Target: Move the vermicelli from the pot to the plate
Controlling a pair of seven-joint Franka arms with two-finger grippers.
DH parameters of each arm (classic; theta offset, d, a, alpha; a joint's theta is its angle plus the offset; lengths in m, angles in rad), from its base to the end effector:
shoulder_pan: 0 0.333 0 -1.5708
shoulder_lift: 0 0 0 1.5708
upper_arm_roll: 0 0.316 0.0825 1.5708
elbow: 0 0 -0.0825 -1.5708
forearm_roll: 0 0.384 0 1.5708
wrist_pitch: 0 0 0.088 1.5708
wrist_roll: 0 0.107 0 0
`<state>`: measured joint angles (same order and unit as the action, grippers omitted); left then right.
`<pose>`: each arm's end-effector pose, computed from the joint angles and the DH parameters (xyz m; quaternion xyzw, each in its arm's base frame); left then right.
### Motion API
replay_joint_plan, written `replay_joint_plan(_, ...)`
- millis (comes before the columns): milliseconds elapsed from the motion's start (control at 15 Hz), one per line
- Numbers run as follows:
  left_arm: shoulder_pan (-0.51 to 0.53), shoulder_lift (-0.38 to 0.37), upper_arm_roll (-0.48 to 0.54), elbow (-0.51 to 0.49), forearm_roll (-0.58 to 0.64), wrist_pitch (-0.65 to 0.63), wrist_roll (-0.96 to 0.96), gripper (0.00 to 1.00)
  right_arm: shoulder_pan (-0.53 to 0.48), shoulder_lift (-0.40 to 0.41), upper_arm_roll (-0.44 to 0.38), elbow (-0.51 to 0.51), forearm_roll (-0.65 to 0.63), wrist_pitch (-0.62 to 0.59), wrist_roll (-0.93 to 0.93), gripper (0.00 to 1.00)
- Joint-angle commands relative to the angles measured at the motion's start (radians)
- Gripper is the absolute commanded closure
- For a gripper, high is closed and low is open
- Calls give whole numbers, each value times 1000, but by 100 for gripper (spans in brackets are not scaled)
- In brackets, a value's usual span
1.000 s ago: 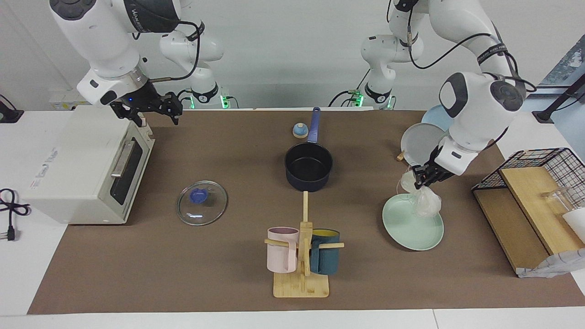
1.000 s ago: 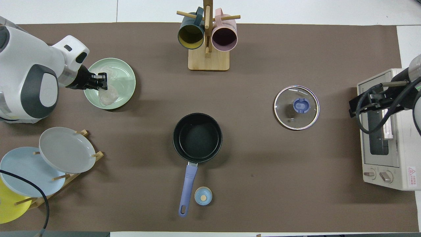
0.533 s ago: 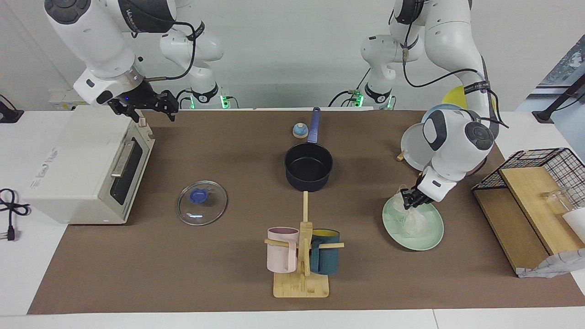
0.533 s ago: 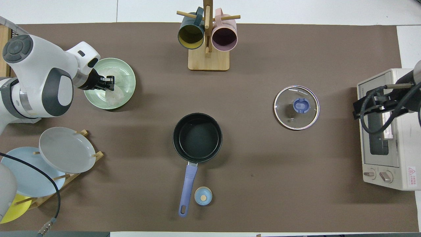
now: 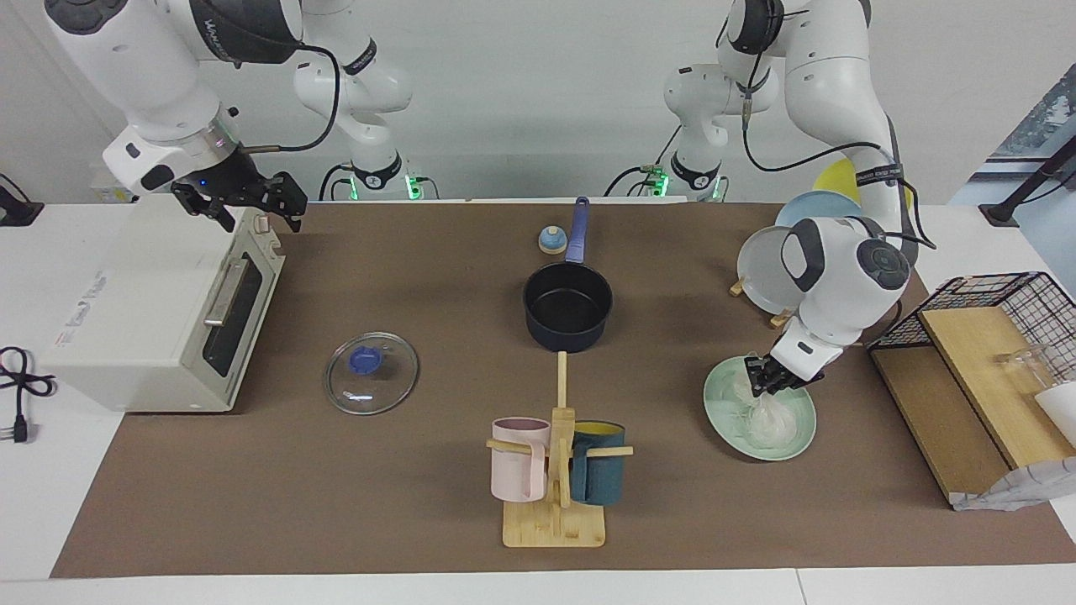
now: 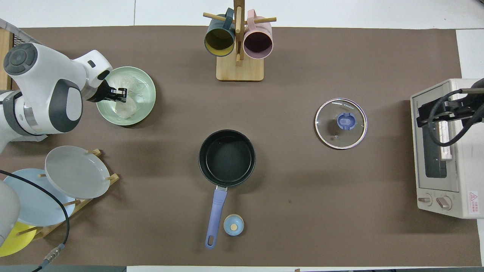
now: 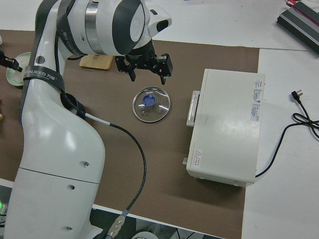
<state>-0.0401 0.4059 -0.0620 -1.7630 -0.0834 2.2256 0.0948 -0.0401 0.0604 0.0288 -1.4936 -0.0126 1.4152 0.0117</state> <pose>0.6550 -0.0662 0.3415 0.9960 -0.0710 0.0283 0.0460 0.5563 -0.0083 0.6143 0.9975 -0.0120 -0.0693 0.0054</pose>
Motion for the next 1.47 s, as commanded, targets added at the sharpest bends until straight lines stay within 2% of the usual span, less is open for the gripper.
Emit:
replay_joint_plan(0, 13, -1, -4, -19, 19, 32, 23, 100, 9, -8, -21, -14, 13, 25, 2, 0)
replay_joint_plan(67, 6, -2, -4, -18, 20, 28, 22, 74, 9, -8, -21, -14, 14, 25, 2, 0)
replay_joint_plan(133, 2, -4, -4, -15, 28, 22, 19, 1, 9, -8, -21, -14, 13, 25, 2, 0)
replay_joint_plan(267, 5, -15, -4, -1, 31, -1, 19, 0, 9, -8, -20, -13, 13, 22, 2, 0)
replay_joint_plan(400, 3, -39, -2, 49, 31, -91, 11, 0, 9, -7, -18, -7, 14, 21, 2, 0)
replay_joint_plan(600, -3, -114, 4, 106, 36, -230, -134, 0, 9, 1, -18, -2, 14, 19, 2, 0)
replay_joint_plan(733, -30, -183, -1, 122, 109, -309, -208, 0, 9, 4, -17, 7, 14, 13, 2, 0)
replay_joint_plan(933, -37, -323, -4, 120, 119, -466, -211, 0, 11, -4, -21, 0, 17, 1, 2, 0)
replay_joint_plan(1067, -37, -389, -6, 120, 117, -561, -211, 0, 11, -7, -21, 0, 17, 1, 1, 0)
replay_joint_plan(1200, -40, -433, -4, 112, 119, -625, -213, 0, 19, -13, -21, -5, 16, 1, -1, 0)
replay_joint_plan(1400, -40, -461, -7, 85, 114, -673, -221, 0, 20, -13, -29, -5, 16, 11, -3, 0)
